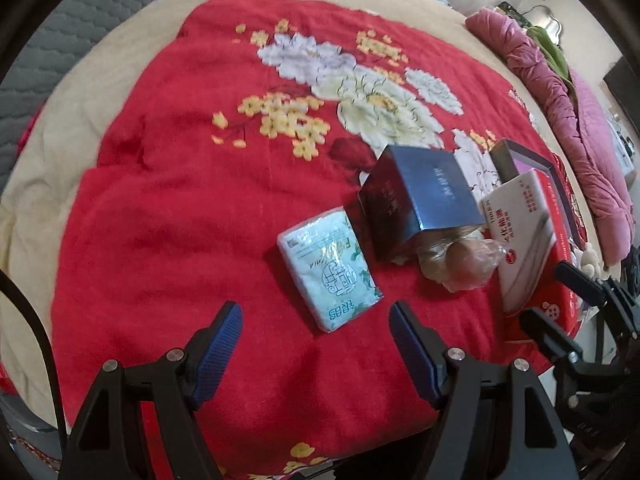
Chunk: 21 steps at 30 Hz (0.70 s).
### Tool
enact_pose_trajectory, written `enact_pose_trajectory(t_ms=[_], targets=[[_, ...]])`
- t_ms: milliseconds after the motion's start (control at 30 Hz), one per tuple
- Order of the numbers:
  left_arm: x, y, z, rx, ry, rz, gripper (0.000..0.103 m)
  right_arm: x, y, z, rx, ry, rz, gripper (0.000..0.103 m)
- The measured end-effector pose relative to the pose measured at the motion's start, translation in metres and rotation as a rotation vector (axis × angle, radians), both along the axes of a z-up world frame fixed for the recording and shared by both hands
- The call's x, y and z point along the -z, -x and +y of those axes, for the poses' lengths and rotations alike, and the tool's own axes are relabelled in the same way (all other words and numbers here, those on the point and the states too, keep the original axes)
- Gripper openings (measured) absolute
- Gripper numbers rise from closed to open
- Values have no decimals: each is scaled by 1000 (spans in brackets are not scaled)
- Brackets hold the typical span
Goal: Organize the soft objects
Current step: 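Grasp the blue-green tissue pack with the left gripper while the right grasps the clear plastic bag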
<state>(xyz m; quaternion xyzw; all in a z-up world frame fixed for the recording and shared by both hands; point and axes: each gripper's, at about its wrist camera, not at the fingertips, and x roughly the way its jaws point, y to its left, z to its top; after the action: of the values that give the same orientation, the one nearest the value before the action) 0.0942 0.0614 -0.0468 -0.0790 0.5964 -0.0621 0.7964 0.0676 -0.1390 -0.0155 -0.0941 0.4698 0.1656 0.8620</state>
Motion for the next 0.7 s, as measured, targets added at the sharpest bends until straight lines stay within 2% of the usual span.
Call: enact_pose_trajectory(t_ms=[200,433,700], targets=[[25,-20,-5,-42,28,63,75,26,-14,12,-1,53,39,74],[49,-37,-17,-54,10,111,75,44,-27,17,22,63,64,74],[62,-54,-24,-80,-6,142,75,60,-49,26,58,89,94,74]])
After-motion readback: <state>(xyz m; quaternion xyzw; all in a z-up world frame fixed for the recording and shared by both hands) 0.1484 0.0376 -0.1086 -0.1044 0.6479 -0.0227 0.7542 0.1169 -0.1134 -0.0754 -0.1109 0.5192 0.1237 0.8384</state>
